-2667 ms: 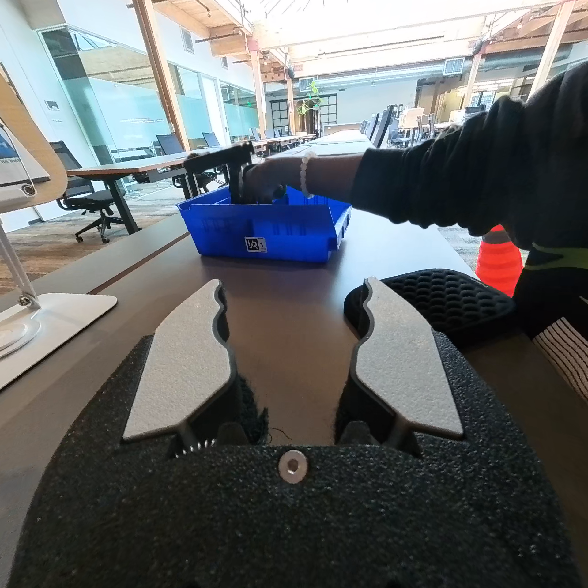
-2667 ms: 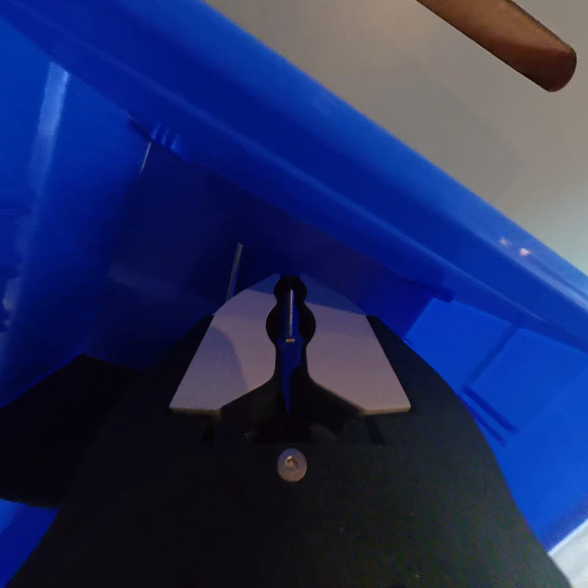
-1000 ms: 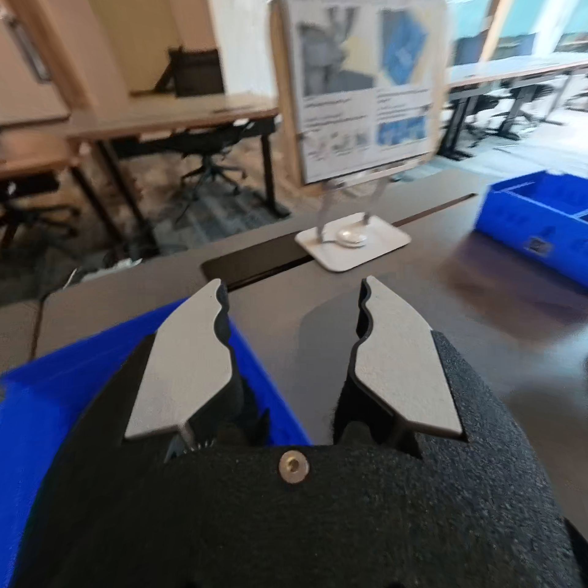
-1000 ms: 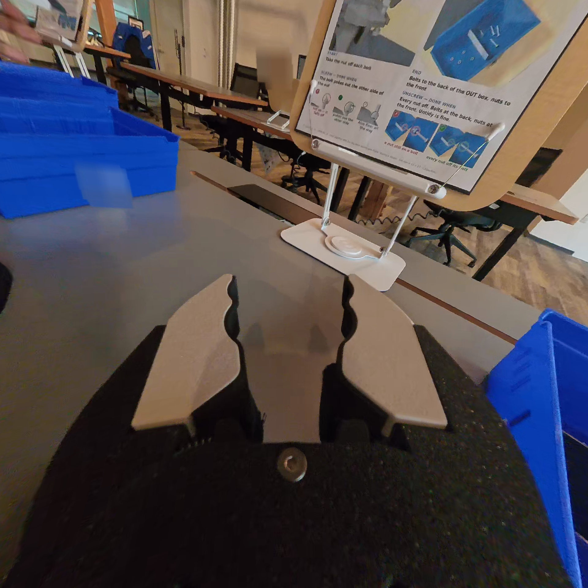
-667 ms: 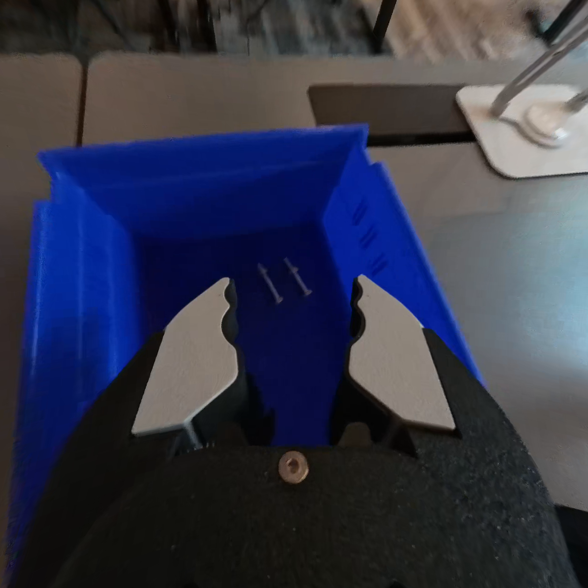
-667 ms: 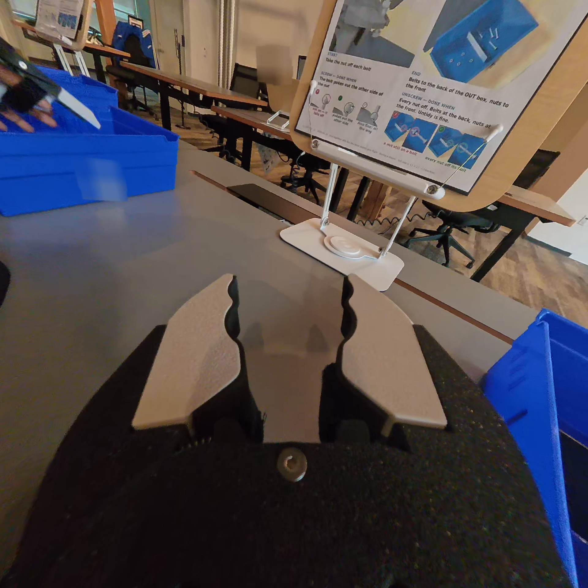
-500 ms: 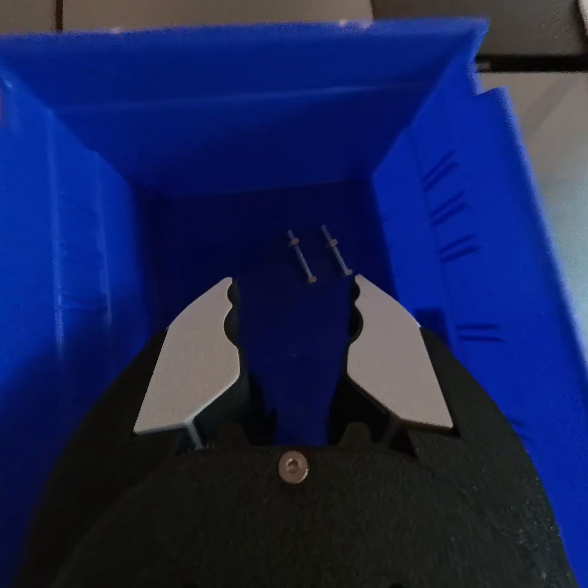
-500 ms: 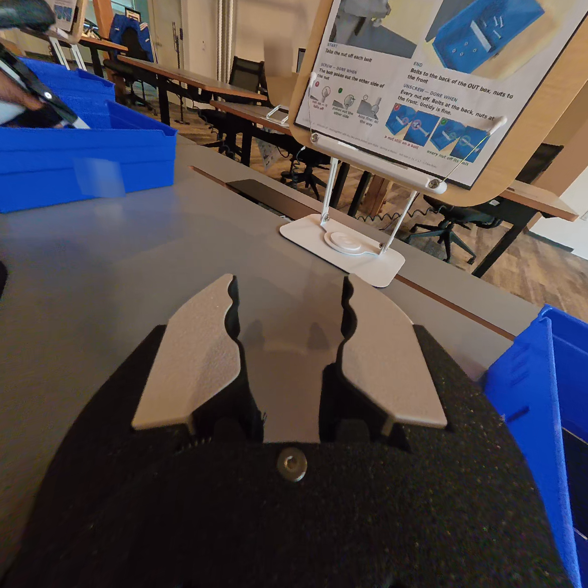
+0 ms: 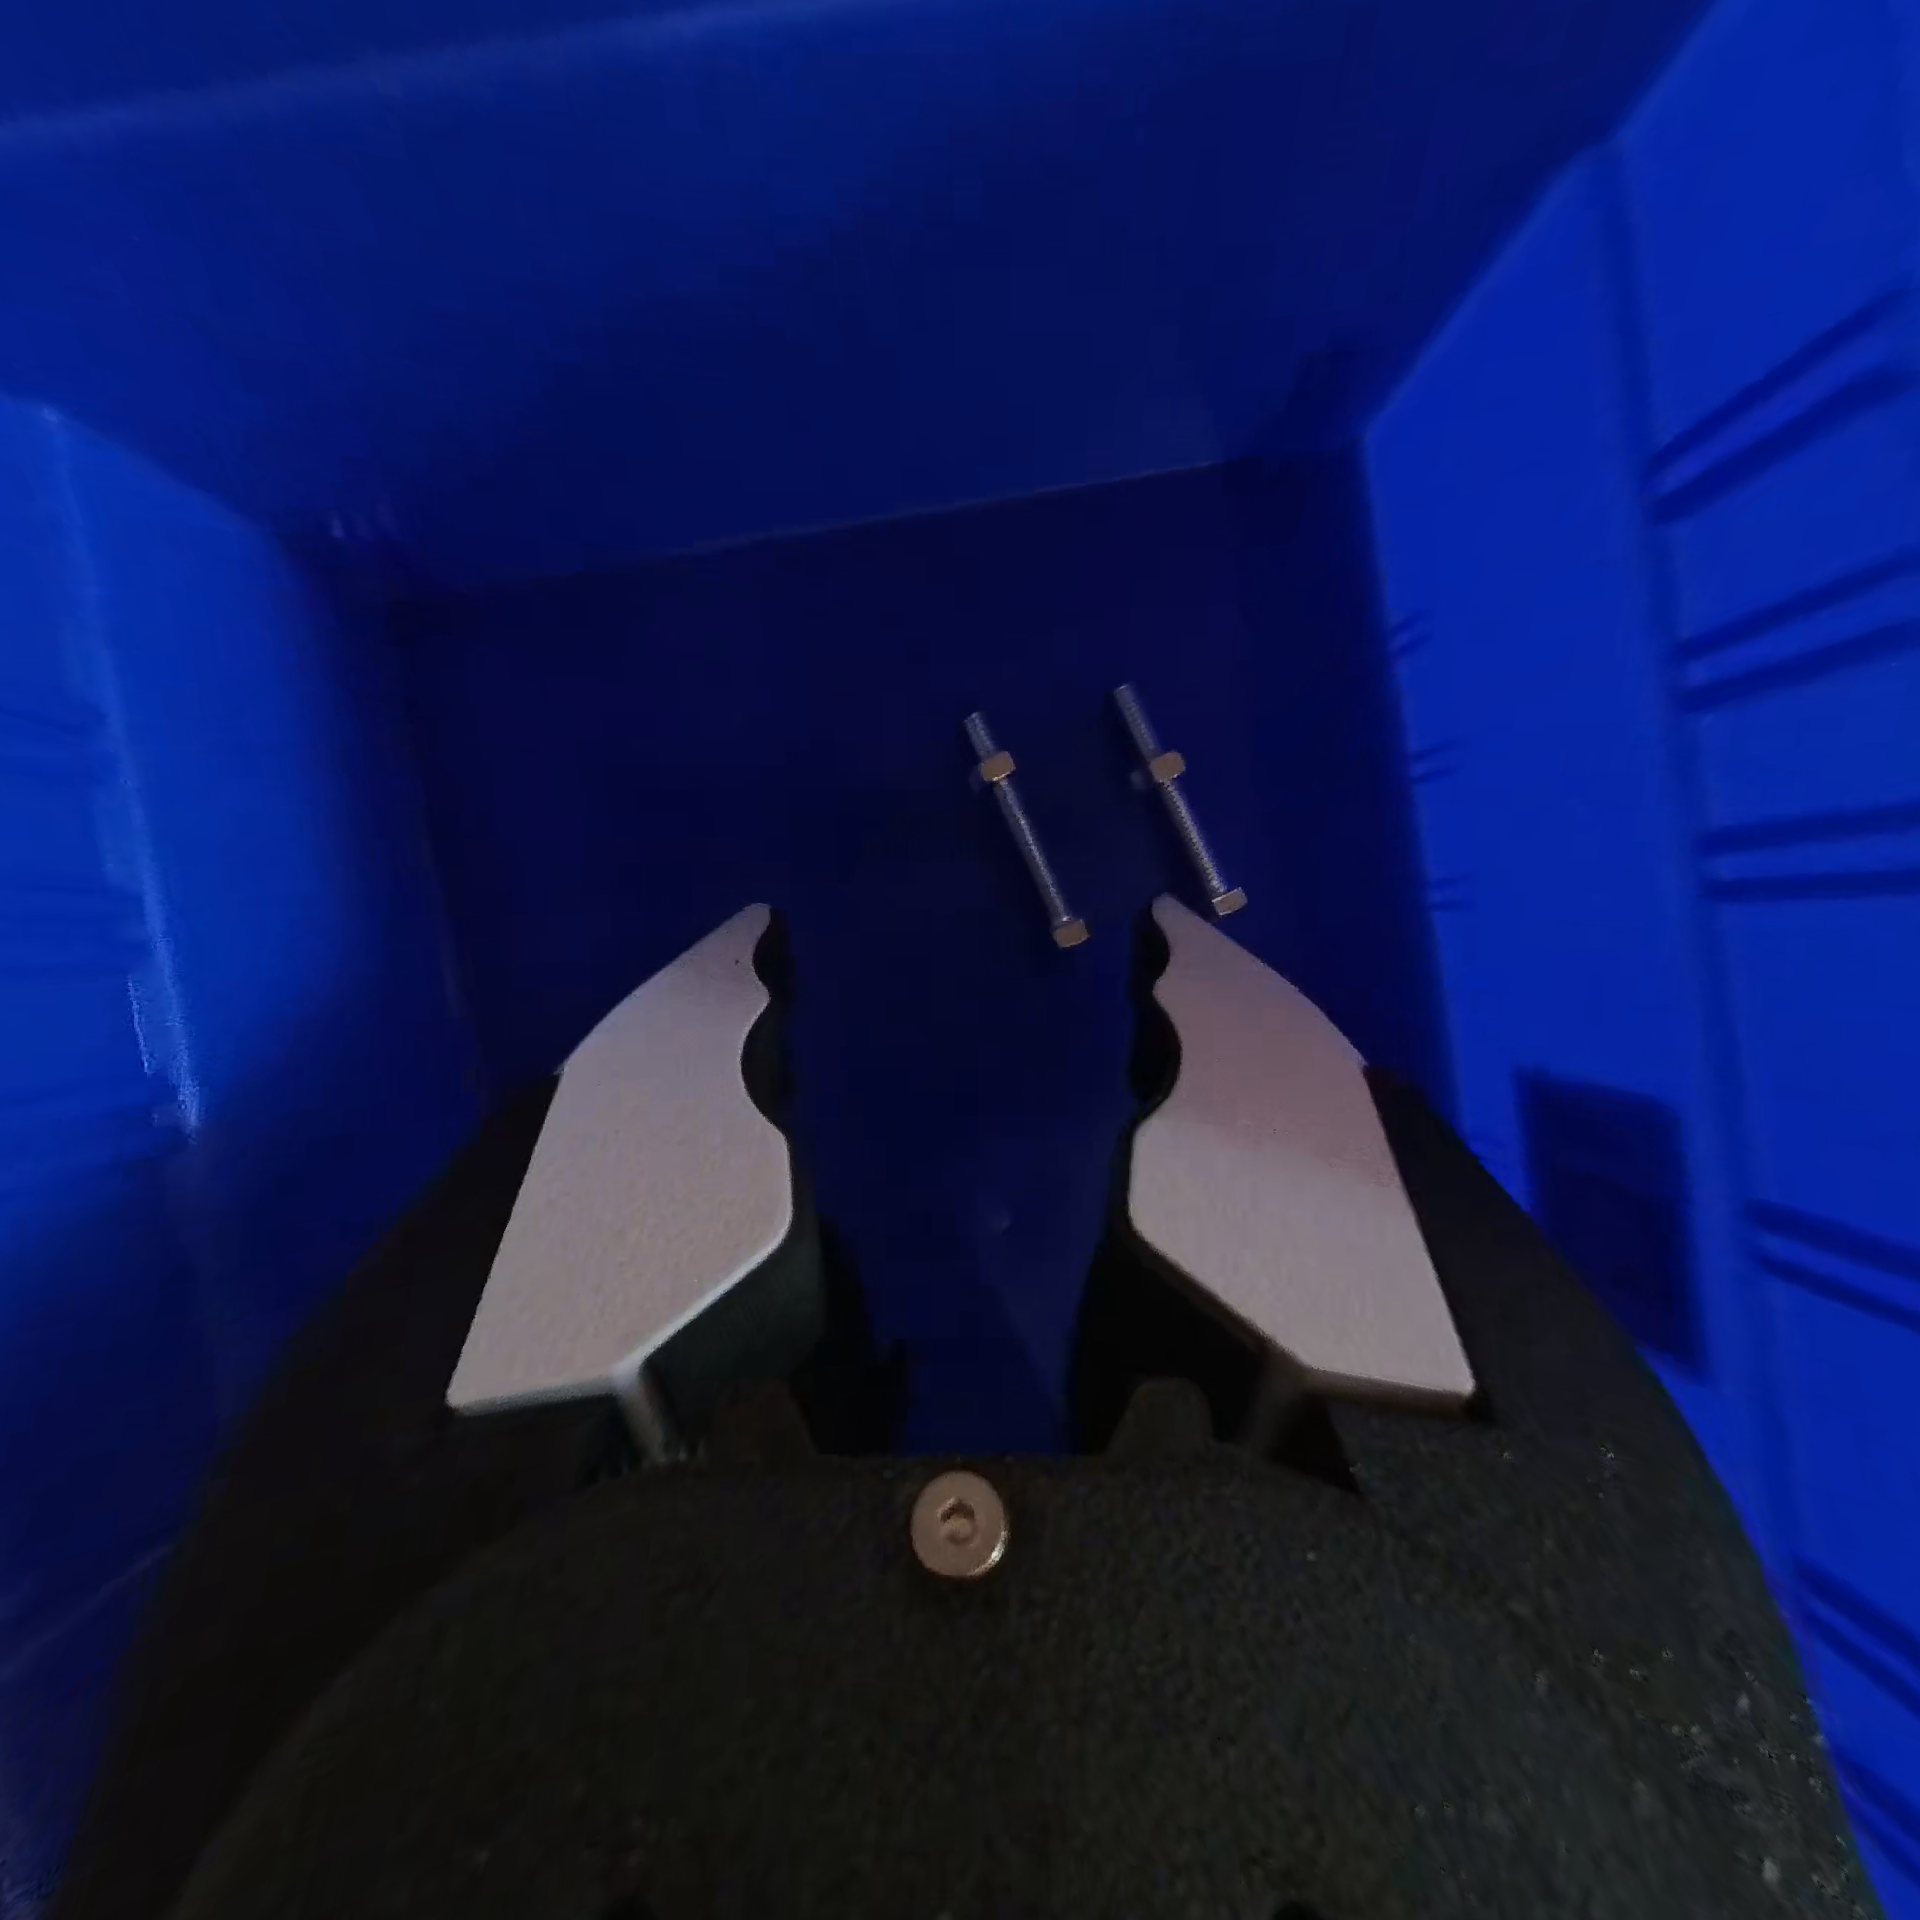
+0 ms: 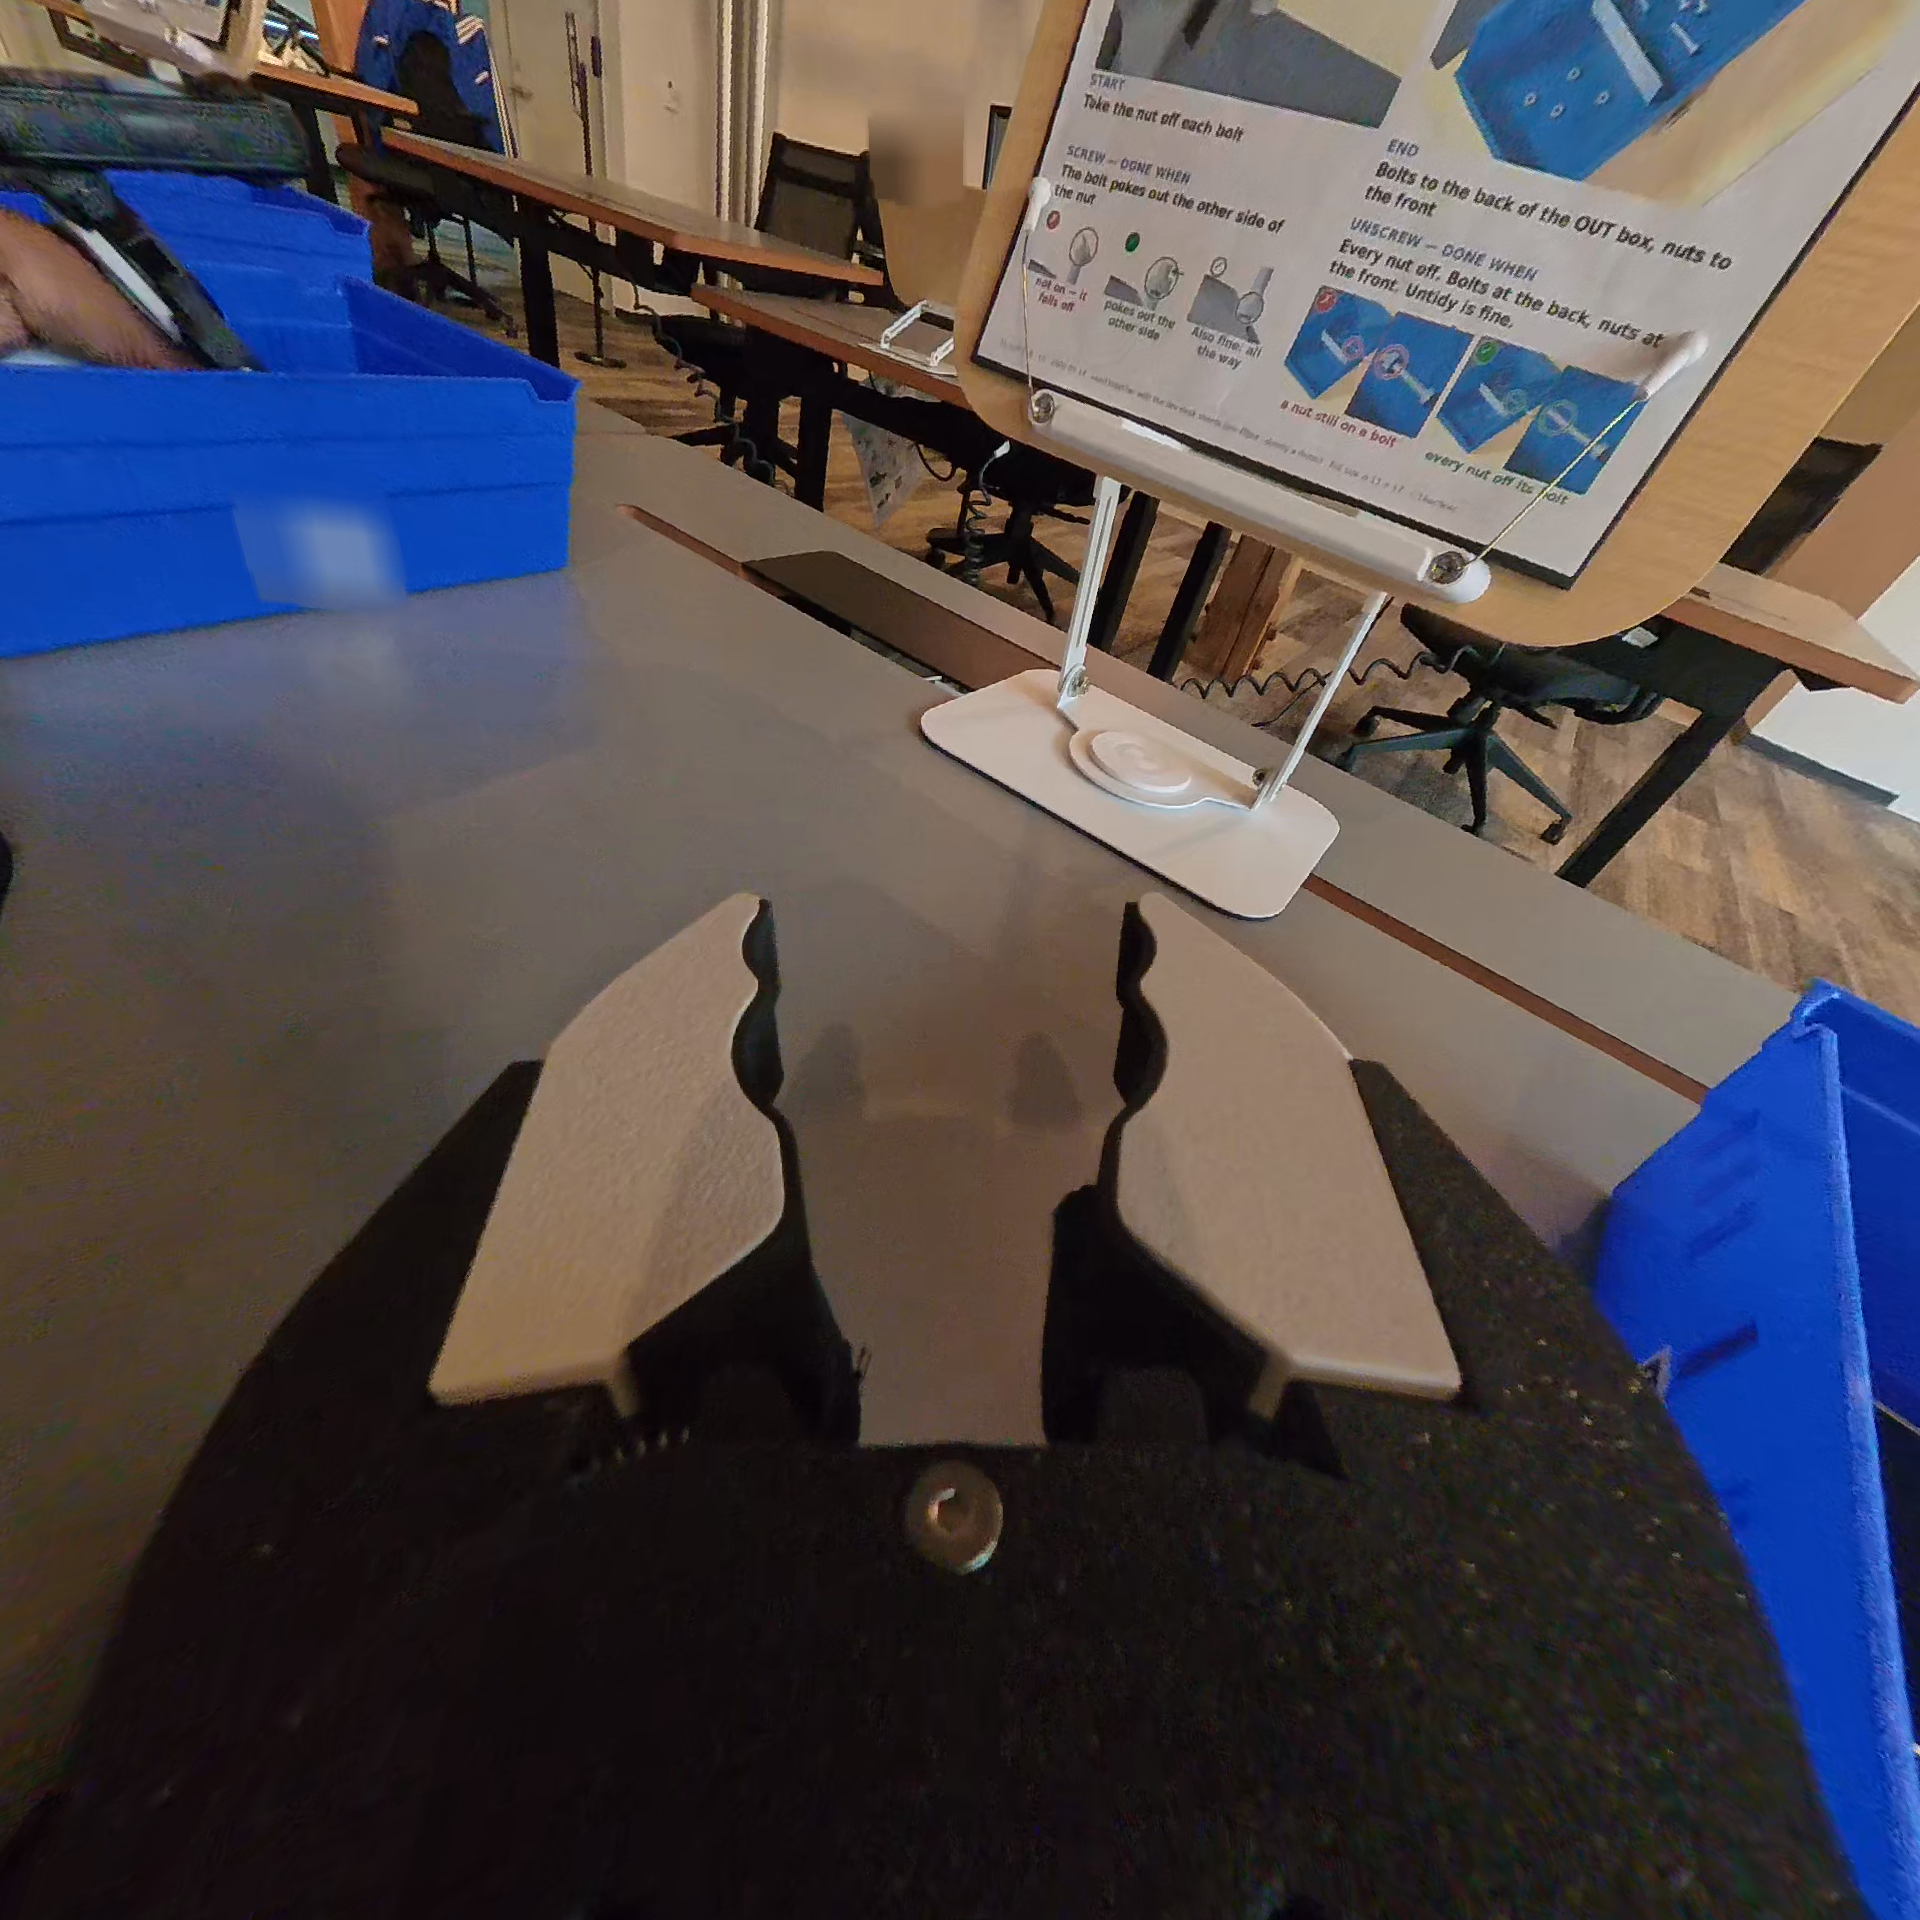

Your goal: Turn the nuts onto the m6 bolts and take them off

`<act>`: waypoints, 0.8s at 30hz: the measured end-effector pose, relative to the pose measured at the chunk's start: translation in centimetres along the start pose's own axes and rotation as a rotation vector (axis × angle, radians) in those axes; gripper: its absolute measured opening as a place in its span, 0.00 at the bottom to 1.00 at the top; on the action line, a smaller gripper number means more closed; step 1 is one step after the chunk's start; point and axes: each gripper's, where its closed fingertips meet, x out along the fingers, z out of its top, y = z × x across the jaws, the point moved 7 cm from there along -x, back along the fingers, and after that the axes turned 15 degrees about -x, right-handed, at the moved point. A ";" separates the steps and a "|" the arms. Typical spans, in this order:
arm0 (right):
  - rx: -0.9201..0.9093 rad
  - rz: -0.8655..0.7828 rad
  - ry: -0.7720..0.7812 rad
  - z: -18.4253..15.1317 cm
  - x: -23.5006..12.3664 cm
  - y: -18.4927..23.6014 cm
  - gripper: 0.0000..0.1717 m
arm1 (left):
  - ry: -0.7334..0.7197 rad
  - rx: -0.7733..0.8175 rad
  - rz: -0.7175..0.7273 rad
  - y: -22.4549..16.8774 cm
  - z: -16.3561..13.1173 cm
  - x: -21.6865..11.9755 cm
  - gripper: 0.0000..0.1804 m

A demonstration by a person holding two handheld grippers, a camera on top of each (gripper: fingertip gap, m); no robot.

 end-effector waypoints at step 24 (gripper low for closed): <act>0.003 0.010 0.013 -0.2 0.1 0.1 0.37 | -0.340 -0.002 -0.275 -1.4 0.8 -5.0 0.03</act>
